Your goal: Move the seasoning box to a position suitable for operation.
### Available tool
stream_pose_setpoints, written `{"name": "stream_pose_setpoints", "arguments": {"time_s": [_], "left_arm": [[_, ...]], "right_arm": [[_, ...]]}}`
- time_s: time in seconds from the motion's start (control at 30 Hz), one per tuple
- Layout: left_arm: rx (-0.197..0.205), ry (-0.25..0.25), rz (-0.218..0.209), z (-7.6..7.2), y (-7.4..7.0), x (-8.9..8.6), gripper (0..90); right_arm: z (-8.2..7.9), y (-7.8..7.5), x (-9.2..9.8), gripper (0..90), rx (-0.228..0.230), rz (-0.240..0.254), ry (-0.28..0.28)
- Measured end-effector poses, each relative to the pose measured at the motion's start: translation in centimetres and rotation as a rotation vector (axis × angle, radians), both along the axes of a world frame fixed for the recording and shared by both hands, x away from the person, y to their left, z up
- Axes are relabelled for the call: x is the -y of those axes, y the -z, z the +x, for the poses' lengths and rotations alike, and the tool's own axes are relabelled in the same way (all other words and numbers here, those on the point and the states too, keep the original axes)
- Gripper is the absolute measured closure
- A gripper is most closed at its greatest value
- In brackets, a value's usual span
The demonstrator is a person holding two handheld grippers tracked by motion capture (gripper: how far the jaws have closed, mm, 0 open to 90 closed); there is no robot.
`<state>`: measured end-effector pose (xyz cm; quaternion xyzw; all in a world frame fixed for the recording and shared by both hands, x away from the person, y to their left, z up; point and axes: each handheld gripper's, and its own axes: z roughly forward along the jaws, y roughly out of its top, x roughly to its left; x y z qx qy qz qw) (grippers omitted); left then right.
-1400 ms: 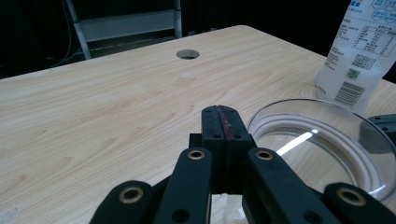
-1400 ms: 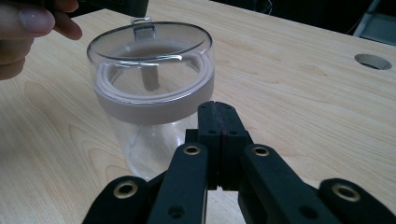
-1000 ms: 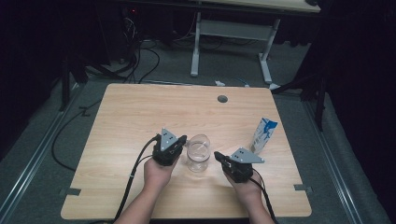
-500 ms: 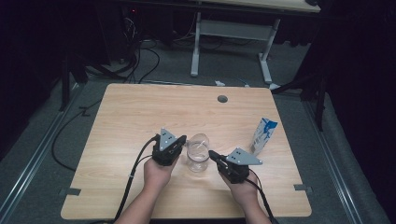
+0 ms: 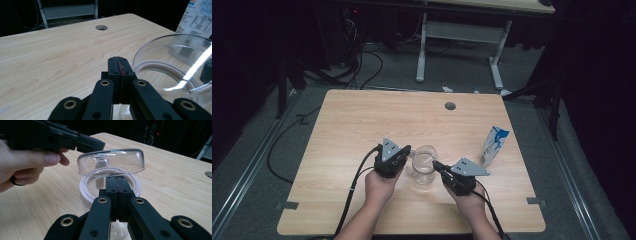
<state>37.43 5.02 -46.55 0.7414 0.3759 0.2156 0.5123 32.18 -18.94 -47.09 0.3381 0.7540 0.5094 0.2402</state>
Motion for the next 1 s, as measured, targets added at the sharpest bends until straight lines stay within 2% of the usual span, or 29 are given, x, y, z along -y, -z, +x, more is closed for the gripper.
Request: {"name": "stream_pose_setpoints", "arguments": {"time_s": [0.13, 0.23, 0.5, 0.63, 1.0], "left_arm": [[-0.009, -0.006, -0.008, -1.1, 0.1, -0.7, 90.0], [-0.021, -0.002, -0.013, -2.2, 0.8, -1.1, 90.0], [-0.043, 0.035, -0.043, -4.3, 2.1, -1.0, 90.0], [-0.048, 0.061, -0.053, -5.0, 2.4, -0.5, 90.0], [-0.037, 0.083, -0.077, -5.5, 2.1, 0.5, 90.0]], "right_arm": [[-0.1, -0.1, 0.1, 90.0, -0.001, 0.001, -0.001], [-0.2, -0.1, 0.2, 90.0, -0.003, -0.006, 0.004], [-0.3, -0.2, 0.2, 90.0, -0.007, 0.002, 0.013], [-0.4, -0.2, 0.1, 90.0, -0.003, 0.003, 0.012], [-0.6, -0.5, 0.1, 90.0, 0.003, 0.009, 0.008]]}}
